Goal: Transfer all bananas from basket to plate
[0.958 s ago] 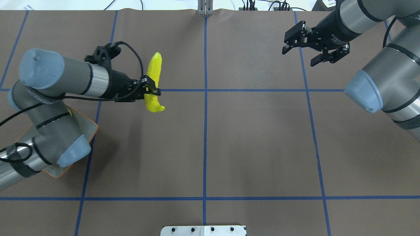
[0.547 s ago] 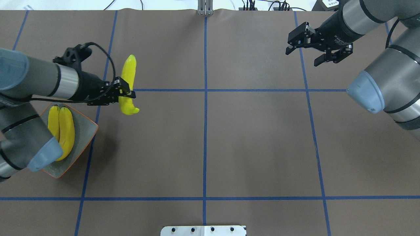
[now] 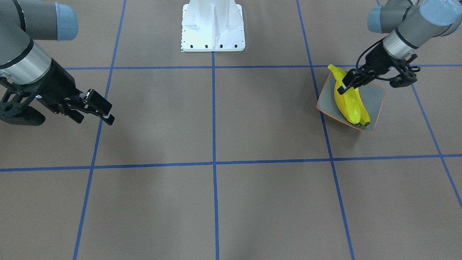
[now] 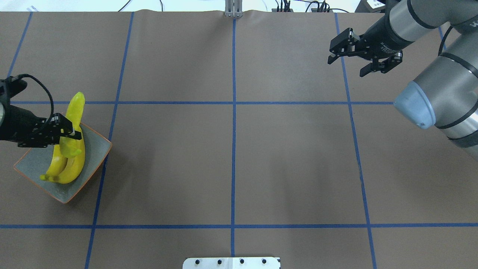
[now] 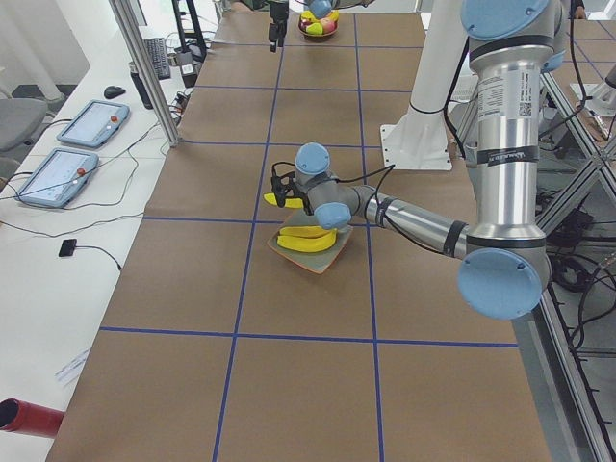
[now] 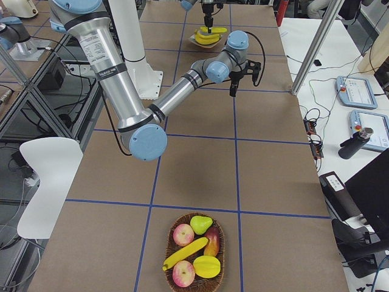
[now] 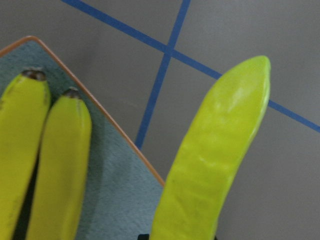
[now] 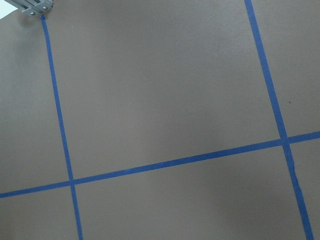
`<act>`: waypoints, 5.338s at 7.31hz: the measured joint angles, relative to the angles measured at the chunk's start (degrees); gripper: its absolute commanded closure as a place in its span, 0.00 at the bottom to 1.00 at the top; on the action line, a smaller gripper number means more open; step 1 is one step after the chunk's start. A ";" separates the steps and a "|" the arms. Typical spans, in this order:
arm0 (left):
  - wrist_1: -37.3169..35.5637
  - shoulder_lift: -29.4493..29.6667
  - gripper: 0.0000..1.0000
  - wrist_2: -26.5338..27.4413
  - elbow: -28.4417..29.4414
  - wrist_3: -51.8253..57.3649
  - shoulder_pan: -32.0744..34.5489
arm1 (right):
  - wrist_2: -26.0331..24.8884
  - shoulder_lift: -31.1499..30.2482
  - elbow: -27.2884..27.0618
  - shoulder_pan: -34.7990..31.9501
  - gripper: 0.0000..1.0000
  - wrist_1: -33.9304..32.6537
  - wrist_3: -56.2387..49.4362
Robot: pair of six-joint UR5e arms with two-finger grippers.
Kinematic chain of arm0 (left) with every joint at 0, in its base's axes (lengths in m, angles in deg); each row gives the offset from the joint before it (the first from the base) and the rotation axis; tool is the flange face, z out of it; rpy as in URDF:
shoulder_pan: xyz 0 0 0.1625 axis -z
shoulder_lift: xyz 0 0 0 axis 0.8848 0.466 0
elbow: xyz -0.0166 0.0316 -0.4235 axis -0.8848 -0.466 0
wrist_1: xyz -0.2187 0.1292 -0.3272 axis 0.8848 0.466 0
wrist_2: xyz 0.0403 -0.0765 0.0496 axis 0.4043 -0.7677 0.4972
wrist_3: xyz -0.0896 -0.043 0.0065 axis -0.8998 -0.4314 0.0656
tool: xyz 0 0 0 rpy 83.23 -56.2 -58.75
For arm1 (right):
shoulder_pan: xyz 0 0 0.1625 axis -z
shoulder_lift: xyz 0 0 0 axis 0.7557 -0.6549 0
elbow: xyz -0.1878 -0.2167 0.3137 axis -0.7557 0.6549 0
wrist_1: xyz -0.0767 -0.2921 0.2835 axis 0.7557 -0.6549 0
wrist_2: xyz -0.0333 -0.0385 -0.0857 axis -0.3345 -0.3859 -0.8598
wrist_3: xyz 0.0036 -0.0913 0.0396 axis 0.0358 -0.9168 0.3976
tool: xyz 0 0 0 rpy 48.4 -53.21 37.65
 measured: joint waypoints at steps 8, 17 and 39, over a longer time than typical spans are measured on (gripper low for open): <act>0.64 0.03 0.63 -3.36 11.69 9.50 3.12 | -0.36 -0.01 0.00 0.12 0.00 0.01 -0.26; 3.66 -2.02 0.00 -5.82 7.97 10.28 6.08 | -0.33 -2.00 0.27 -1.31 0.00 -0.05 -4.89; -13.40 22.77 0.00 2.29 12.37 9.87 5.90 | 2.89 -24.57 34.97 -41.15 0.01 -2.52 -99.98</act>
